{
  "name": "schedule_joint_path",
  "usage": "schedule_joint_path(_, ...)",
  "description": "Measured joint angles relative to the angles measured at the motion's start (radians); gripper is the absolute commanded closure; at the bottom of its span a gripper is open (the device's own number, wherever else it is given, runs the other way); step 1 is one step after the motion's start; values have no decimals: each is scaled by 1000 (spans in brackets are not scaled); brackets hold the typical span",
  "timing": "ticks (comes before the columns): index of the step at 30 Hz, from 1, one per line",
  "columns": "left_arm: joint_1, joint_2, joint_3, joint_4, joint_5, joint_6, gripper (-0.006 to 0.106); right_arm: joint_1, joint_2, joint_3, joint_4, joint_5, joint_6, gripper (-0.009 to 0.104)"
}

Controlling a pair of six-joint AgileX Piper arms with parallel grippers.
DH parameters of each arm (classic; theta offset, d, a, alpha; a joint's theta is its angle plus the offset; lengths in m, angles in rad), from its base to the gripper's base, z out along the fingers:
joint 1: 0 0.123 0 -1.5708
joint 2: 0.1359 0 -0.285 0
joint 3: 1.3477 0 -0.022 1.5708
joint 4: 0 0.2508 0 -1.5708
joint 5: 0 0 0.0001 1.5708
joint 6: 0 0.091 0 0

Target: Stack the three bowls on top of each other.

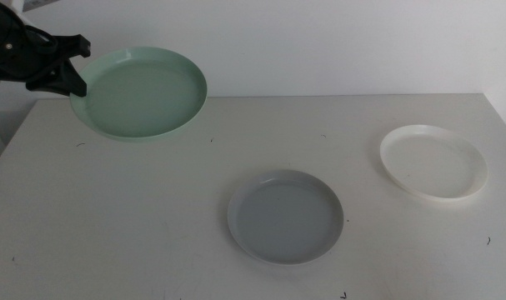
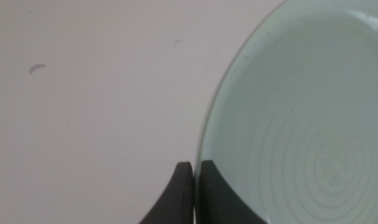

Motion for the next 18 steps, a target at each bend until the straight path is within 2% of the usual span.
schedule_joint_path(7, -36, -200, 250, -24, -57, -5, 100, 0, 0, 0, 0, 0, 0, 45)
schedule_joint_path(18, -275, -238, 382, -25, -189, -99, 100, 0, 0, 0, 0, 0, 0, 45)
